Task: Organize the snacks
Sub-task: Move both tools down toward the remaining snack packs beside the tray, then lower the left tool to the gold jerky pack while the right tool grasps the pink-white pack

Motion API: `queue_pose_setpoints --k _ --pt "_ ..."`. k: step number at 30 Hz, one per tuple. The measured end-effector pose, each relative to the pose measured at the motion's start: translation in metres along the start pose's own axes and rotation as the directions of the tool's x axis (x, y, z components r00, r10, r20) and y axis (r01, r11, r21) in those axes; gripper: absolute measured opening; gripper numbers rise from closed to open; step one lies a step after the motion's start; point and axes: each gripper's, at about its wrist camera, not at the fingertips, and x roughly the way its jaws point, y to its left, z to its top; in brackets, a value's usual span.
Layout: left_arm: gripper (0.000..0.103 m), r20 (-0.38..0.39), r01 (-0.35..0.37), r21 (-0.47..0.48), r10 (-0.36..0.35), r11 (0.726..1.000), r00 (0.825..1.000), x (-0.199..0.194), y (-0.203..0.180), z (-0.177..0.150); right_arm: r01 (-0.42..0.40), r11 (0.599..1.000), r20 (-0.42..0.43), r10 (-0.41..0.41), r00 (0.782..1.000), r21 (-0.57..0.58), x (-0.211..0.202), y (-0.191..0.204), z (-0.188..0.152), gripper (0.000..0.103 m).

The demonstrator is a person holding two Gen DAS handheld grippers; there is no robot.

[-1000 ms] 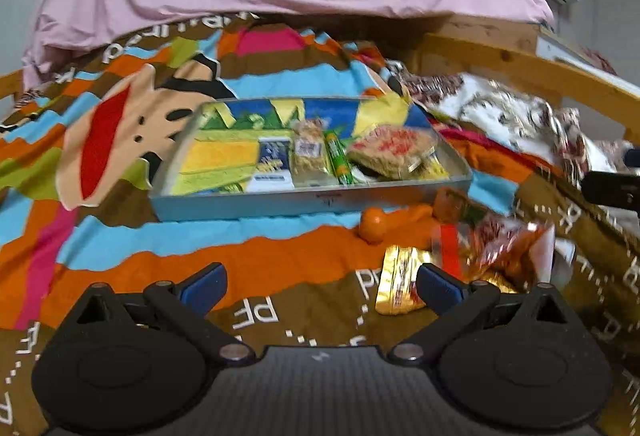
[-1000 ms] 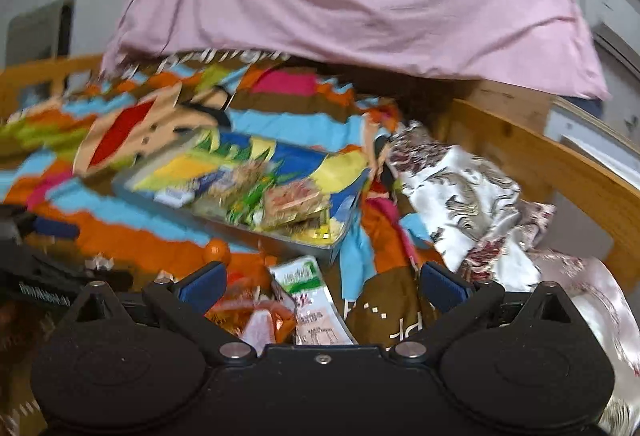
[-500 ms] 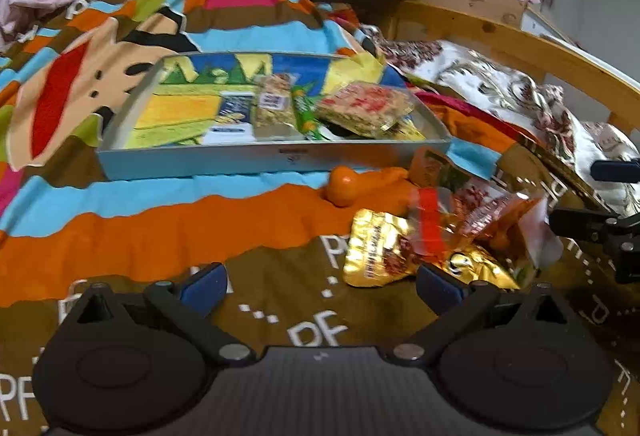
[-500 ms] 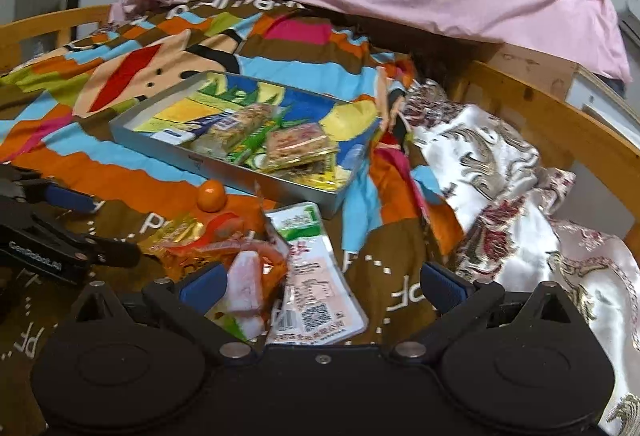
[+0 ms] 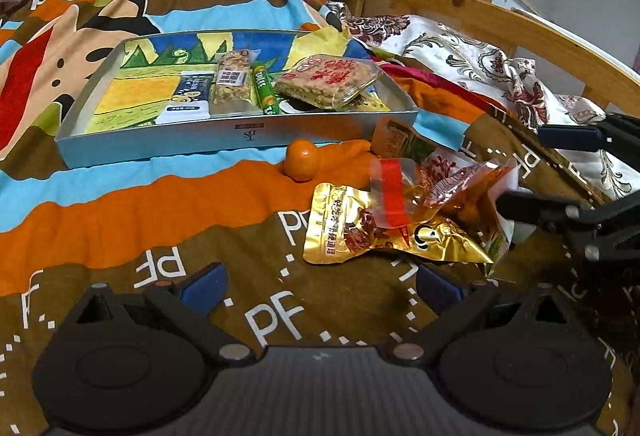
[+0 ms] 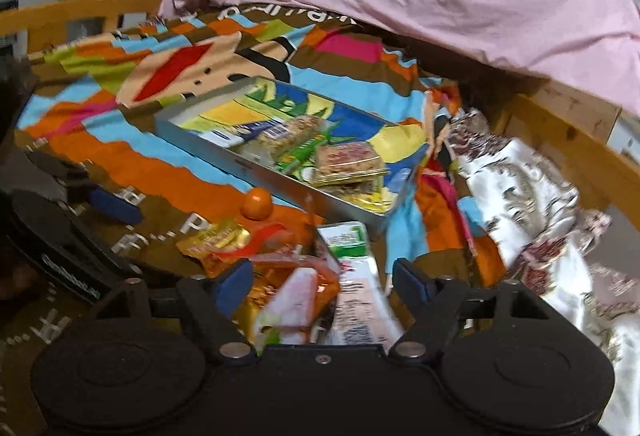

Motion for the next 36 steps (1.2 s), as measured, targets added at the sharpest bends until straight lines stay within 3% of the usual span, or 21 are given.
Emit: queue_pose_setpoints --k 6,19,23,26,30,36 --pt "0.103 0.009 0.047 0.014 -0.047 0.999 0.999 -0.004 0.0 -0.003 -0.094 0.992 -0.053 0.099 0.994 0.088 0.006 -0.005 0.001 0.056" --pt "0.103 -0.005 0.135 0.099 -0.135 0.986 0.991 0.014 -0.004 0.013 -0.09 0.991 -0.075 0.098 0.992 0.099 0.026 -0.008 0.004 0.06" --pt "0.103 -0.027 0.162 0.178 -0.16 0.97 0.987 0.02 -0.007 0.023 -0.094 0.989 -0.078 0.103 0.992 0.111 0.027 -0.011 0.003 0.062" --pt "0.103 -0.045 0.171 0.291 -0.165 0.941 0.985 0.024 -0.017 0.027 -0.103 0.987 -0.085 0.114 0.99 0.124 0.029 -0.011 0.004 0.063" --pt "0.103 -0.051 0.179 0.44 -0.174 0.88 0.983 0.03 -0.03 0.033 -0.139 0.977 -0.076 0.153 0.985 0.164 0.021 -0.018 0.005 0.06" --pt "0.103 -0.127 0.279 0.535 -0.251 0.797 0.96 0.044 -0.033 0.045 -0.212 0.943 -0.05 0.233 0.971 0.258 0.01 -0.031 0.004 0.058"
